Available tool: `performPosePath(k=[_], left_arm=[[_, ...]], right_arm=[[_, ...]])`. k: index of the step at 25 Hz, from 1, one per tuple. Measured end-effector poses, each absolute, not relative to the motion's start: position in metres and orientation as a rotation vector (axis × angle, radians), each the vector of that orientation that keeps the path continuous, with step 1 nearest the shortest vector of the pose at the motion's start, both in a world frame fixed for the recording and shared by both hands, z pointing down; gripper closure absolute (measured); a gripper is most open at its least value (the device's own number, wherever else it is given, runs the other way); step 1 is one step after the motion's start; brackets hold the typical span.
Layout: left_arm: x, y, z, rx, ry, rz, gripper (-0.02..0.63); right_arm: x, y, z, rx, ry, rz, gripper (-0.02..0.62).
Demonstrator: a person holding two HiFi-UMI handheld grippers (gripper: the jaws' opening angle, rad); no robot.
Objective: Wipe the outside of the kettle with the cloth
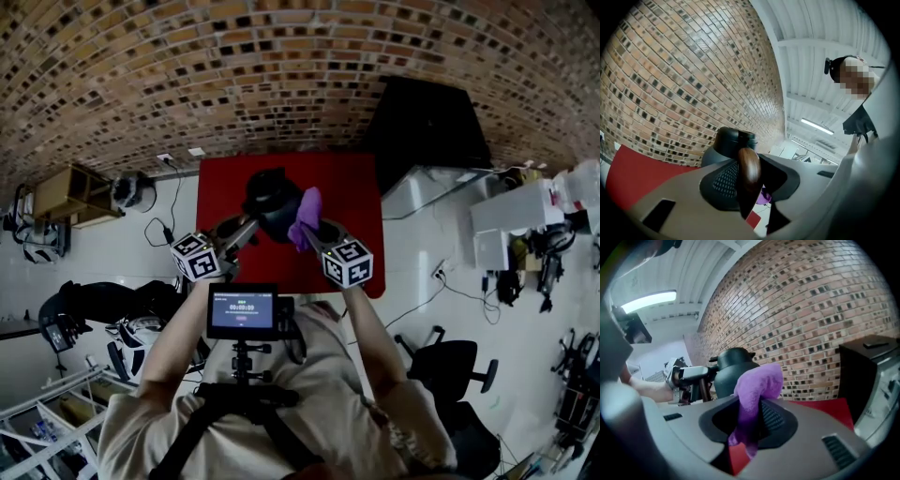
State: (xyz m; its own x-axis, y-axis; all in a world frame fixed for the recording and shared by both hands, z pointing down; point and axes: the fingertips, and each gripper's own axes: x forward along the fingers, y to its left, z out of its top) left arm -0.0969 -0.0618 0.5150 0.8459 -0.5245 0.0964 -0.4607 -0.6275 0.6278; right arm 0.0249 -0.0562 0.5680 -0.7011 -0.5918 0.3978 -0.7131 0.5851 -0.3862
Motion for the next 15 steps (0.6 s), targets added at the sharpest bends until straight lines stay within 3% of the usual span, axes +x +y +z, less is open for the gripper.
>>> performPosePath(k=[10,15], left_arm=[[-0.109,-0.067,0.484,2.428,-0.778,-0.084,0.488],[-0.12,-0.066,0.478,2.398,-0.829,-0.105,0.489]], right_arm=[[0.026,-0.06,0.653,1.027,-2.479,0.911,0.482],[0.035,-0.077,0.572,1.098,-2.605,0.795,0.483]])
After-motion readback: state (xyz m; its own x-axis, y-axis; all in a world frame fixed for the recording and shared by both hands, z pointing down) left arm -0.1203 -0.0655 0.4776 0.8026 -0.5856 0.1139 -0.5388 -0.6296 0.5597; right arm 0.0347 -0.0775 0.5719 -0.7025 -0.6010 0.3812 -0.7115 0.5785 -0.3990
